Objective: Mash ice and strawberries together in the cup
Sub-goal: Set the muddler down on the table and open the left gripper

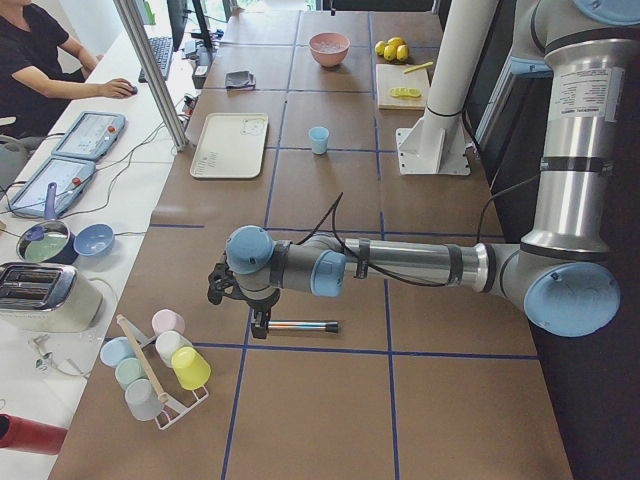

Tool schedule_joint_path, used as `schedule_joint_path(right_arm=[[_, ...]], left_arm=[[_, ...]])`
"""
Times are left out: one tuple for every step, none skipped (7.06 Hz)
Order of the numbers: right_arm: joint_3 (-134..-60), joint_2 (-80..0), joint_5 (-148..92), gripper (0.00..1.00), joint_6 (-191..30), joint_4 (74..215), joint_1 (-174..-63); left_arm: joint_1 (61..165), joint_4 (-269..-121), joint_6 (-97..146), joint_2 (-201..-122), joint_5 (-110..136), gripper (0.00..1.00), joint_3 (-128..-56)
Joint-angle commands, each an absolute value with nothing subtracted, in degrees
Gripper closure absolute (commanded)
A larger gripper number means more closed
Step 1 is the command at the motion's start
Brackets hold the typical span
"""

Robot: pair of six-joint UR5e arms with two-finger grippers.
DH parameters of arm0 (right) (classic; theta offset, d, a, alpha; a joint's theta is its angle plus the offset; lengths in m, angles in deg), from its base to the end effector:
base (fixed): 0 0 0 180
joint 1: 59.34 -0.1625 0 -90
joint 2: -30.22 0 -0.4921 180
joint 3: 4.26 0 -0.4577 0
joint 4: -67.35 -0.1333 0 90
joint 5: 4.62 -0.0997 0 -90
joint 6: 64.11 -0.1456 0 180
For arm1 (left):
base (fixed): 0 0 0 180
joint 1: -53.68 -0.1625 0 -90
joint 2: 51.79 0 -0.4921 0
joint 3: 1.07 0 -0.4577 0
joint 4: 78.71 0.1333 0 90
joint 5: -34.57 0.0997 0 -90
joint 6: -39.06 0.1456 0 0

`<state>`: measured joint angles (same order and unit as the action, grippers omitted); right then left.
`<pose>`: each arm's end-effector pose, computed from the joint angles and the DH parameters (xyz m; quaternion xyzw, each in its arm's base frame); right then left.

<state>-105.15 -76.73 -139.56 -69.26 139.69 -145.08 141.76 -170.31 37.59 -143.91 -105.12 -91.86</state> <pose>-0.0016 -0.4311 0.7625 0.0619 -0.3866 -0.0315 0.9196 -0.0028 -0.5825 0.7171 0.0233 0.4207 0.0201 0.9067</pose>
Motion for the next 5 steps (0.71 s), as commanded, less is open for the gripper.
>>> schedule_joint_path(right_arm=[[-107.0, -72.8, -139.3, 0.00, -61.7, 152.4, -147.3], [-107.5, -71.4, -139.1, 0.00, -61.6, 155.2, -147.1], [-107.4, -70.6, -138.7, 0.00, -61.6, 155.3, -147.2], [-107.3, -70.1, -138.6, 0.00, -61.7, 155.3, -147.2], [-107.1, -70.0, -138.5, 0.00, -61.8, 155.2, -147.2]], left_arm=[[142.7, -166.7, 40.3, -143.0, -105.4, 0.00, -91.3], [142.5, -166.0, 39.5, -143.0, -105.1, 0.00, -92.5], [142.1, -165.9, 39.5, -143.2, -104.9, 0.00, -91.8], [142.0, -165.9, 39.5, -143.1, -104.9, 0.00, -92.0], [142.0, -165.8, 39.5, -142.7, -104.9, 0.00, -92.3]])
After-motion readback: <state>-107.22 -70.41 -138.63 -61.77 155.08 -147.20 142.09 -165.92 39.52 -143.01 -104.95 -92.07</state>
